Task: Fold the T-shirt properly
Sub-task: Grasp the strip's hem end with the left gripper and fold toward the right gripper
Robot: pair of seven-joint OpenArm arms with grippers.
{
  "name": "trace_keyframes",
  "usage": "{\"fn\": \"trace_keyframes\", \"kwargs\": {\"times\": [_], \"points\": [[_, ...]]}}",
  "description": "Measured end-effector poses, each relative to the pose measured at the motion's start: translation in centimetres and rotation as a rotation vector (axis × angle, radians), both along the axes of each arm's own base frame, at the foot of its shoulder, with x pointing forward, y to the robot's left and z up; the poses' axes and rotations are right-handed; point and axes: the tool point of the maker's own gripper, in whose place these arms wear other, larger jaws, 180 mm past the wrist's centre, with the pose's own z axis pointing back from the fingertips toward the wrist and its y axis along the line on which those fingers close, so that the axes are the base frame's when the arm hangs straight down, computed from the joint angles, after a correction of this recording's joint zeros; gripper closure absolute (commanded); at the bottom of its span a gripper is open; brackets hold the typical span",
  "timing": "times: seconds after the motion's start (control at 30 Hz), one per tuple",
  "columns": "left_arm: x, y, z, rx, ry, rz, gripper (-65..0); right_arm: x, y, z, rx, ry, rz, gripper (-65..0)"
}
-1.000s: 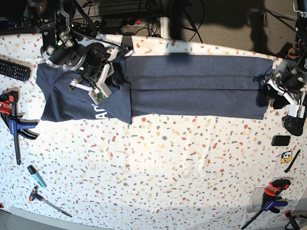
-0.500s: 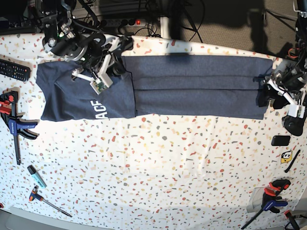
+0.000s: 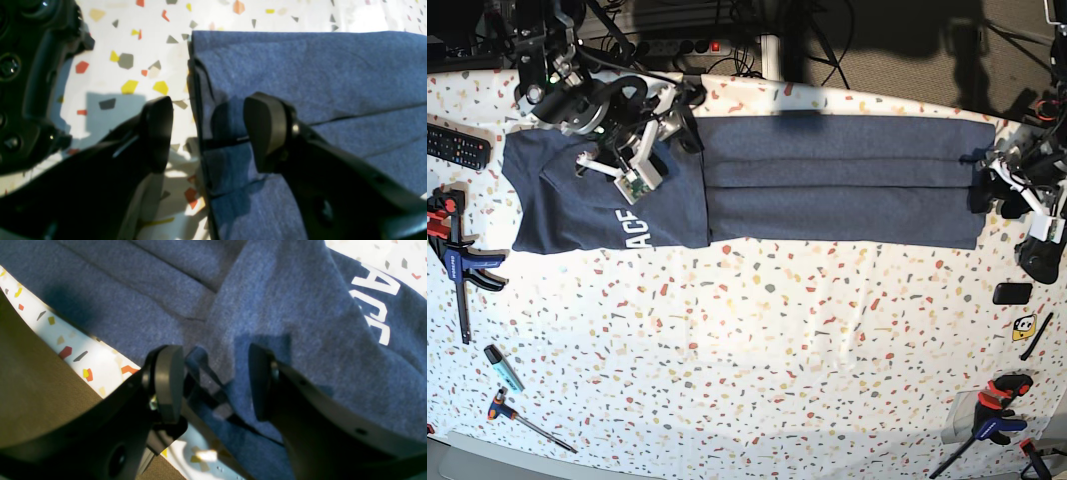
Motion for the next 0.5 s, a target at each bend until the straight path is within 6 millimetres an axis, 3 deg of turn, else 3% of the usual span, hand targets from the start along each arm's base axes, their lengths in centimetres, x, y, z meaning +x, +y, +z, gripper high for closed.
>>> {"fn": "trace_keyframes", "kwargs": {"times": [0.13, 0.3, 0.5], "points": [[0.0, 0.9, -0.5, -0.006, -0.002, 0.047, -36.1, 0.1, 0.0, 0.1, -0.001, -0.003, 0.0, -31.2], [-1.3, 1.7, -2.6, -0.043, 0.067, 0.09, -36.1, -0.1, -0.1, -0.2, -0.012, 0.011, 0.001, -31.2], [-2.0, -0.6, -2.4, -0.224, 0.089, 0.039, -36.1, 0.0, -0.1, -0.1, -0.012, 0.008, 0.001, -31.2]]}}
